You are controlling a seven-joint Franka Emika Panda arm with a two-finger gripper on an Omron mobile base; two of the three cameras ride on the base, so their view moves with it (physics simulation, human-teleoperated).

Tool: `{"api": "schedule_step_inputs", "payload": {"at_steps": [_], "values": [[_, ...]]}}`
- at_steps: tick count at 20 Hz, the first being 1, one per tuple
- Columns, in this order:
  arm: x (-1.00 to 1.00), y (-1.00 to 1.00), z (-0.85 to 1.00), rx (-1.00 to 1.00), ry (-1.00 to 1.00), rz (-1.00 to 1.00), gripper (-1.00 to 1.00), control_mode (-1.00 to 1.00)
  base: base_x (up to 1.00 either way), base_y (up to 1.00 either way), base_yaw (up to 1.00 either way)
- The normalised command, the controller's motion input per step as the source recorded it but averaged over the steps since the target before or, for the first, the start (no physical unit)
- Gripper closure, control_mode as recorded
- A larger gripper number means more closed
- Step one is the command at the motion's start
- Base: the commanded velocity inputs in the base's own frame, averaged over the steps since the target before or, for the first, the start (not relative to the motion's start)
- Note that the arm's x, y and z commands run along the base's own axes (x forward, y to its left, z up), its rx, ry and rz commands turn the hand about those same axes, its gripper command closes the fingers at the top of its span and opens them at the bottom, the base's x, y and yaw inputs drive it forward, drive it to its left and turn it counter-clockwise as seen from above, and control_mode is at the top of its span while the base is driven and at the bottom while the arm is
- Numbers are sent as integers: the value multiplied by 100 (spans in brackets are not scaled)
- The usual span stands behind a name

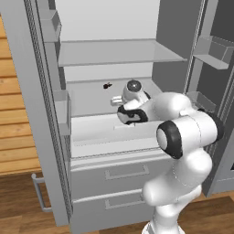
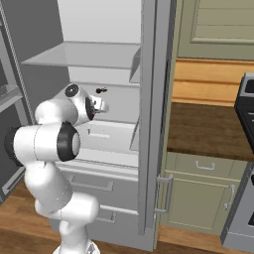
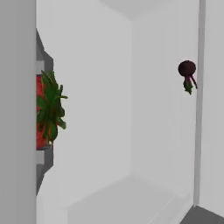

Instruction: Take the strawberry from the fridge and place it on top of the pancake, located on the dining counter.

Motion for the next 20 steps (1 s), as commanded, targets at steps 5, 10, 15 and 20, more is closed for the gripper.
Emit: {"api": "schedule_step_inputs", "payload": {"at_steps": [5, 10, 15, 20], "values": [[-100, -10, 68, 2, 1, 0, 100, -100, 0, 0, 0], [-100, -10, 64, 0, 3, 0, 100, -100, 0, 0, 0], [-100, -7, 60, 0, 7, 0, 100, -100, 0, 0, 0], [-100, -4, 60, 0, 7, 0, 100, -100, 0, 0, 0]]}}
